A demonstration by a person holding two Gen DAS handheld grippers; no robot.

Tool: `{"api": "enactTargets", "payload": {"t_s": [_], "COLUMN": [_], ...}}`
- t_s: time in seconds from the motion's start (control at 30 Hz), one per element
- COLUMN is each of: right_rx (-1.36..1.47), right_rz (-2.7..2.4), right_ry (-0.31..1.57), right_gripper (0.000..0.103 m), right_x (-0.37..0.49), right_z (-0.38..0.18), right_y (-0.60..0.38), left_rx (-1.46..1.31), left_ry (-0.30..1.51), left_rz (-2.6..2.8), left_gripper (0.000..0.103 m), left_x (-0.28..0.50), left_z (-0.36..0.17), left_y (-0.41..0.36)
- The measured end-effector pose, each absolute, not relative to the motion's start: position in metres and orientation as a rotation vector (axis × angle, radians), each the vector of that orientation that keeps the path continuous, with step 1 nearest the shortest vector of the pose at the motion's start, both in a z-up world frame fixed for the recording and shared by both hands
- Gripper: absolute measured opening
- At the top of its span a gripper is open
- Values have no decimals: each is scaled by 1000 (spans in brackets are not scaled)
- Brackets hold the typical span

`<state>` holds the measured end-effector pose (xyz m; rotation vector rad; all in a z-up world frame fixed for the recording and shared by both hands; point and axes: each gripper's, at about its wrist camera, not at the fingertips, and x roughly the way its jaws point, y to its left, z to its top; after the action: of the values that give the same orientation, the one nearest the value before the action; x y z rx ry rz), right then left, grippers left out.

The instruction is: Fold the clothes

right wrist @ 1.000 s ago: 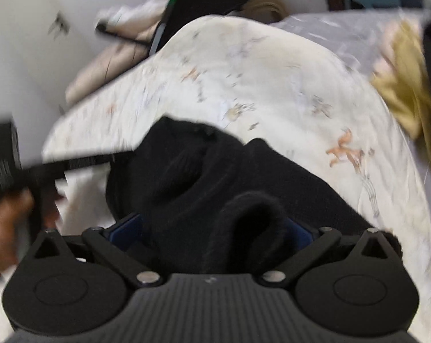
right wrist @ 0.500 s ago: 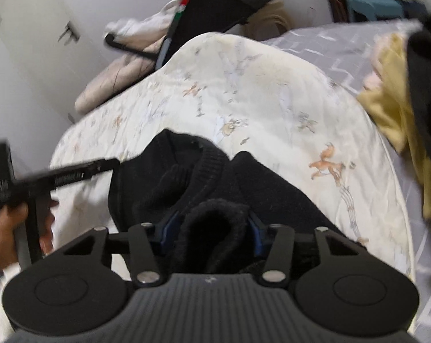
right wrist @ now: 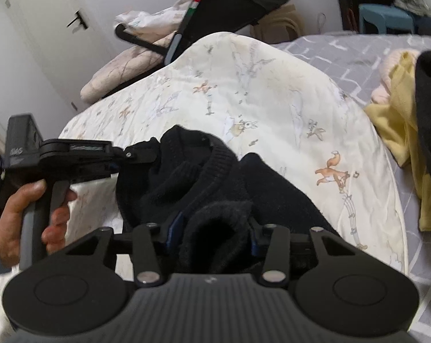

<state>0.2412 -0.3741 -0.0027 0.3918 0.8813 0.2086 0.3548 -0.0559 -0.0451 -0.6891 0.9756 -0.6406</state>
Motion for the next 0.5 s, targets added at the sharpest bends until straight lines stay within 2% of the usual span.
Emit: {"api": "enactTargets", "payload": {"t_s": [0.1,0.23,0.27,0.3,0.33,0.5], "right_rx": [474,426,408,401,337,262], "right_rz": [191,214,243,244,263,303], "right_ry": [905,884,875,873,874,898], "right_gripper": [46,49,50,58,60,60], "right_x": [242,228,224,223,216,219], "right_z": [-6,-7,-3,-2,3,6], "right_y": [-384,-381,-377,-376,-365,-347], "left_rx": [-820,-975,-1033,-1078,-1122,-1265], "left_ry": [989,962,948,934,919,809], "left_rz": [-716,-787,-804,-817,-829,-899], "left_gripper": [7,7,7,7,7,7], "left_x": [350,342,340,338,335,317], "left_z": [-41,-35,-33,-31,-30,-7], "left_y": [-51,-43,-39,-34,-30,-5]}}
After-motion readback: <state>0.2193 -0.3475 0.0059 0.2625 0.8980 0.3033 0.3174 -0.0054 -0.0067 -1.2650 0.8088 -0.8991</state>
